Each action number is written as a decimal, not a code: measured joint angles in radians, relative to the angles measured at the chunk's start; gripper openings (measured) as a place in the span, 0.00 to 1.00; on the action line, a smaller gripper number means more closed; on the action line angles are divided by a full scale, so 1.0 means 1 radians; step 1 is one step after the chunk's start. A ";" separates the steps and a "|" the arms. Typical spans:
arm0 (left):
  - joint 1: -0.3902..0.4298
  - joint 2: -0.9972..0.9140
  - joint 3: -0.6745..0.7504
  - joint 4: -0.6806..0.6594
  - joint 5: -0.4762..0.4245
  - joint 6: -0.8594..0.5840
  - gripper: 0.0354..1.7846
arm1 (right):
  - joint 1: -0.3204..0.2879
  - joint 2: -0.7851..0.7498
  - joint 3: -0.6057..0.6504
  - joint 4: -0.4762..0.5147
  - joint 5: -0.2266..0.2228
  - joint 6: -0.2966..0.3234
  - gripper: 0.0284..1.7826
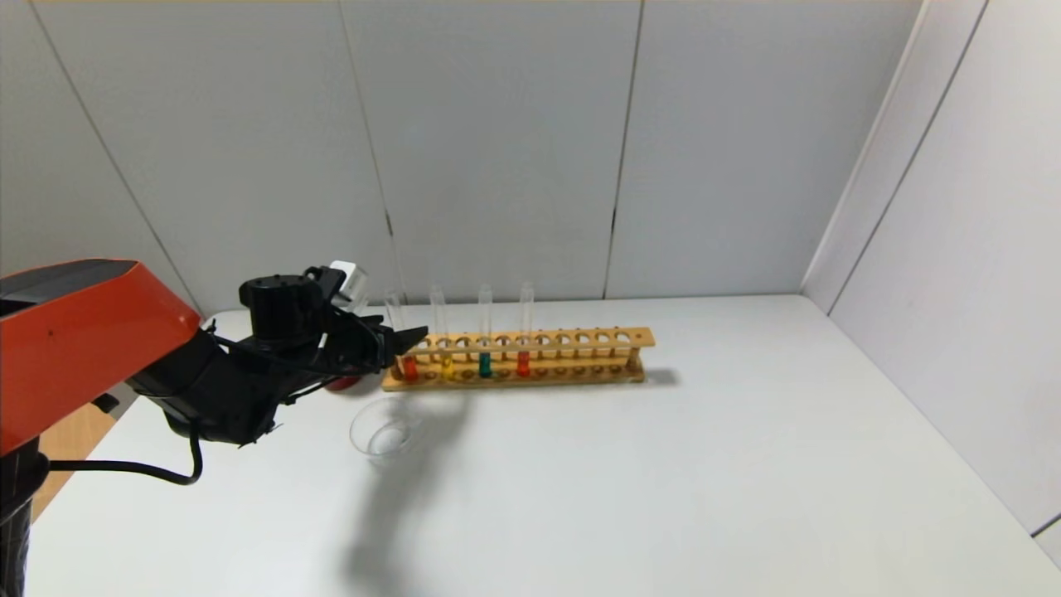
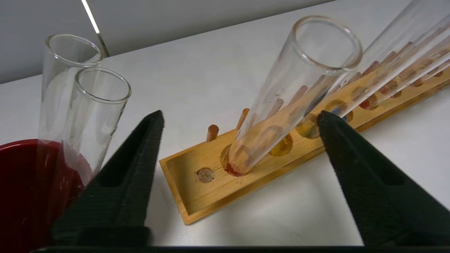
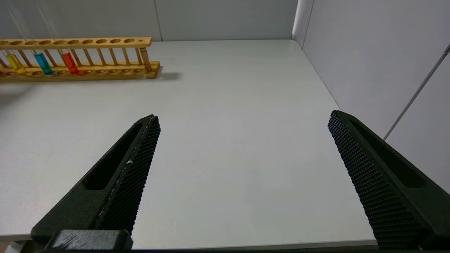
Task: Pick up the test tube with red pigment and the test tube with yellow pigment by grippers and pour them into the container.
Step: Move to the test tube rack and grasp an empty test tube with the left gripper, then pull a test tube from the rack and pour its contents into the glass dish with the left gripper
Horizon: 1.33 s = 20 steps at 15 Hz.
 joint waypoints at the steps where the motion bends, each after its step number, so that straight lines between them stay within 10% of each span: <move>1: -0.001 0.004 -0.002 -0.001 0.000 0.000 0.72 | 0.000 0.000 0.000 0.000 -0.001 0.000 0.98; 7: -0.016 0.014 -0.009 -0.003 0.006 0.000 0.18 | 0.000 0.000 0.000 0.000 -0.001 0.000 0.98; 20: -0.049 -0.132 -0.053 0.141 0.061 0.005 0.16 | 0.000 0.000 0.000 0.000 0.000 0.000 0.98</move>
